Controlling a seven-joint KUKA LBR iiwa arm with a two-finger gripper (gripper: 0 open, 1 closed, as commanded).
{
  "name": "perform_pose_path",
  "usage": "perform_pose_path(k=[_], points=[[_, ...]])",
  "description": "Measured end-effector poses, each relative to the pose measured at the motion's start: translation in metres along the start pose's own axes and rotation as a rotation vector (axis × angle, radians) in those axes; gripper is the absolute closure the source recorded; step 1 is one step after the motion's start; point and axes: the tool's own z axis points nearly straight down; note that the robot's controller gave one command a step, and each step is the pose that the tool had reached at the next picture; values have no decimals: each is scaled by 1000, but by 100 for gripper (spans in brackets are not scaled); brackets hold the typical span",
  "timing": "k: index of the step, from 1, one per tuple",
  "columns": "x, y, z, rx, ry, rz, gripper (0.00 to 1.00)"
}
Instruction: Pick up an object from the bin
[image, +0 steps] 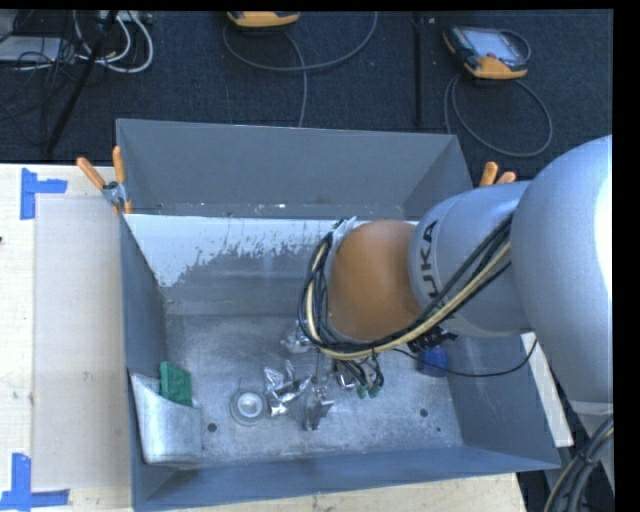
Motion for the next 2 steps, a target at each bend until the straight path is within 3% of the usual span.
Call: perform_pose_path(k=[1,2], points=[[0,0,-3,-1,-1,3,100],[-14,21,-107,0,-6,2,100]])
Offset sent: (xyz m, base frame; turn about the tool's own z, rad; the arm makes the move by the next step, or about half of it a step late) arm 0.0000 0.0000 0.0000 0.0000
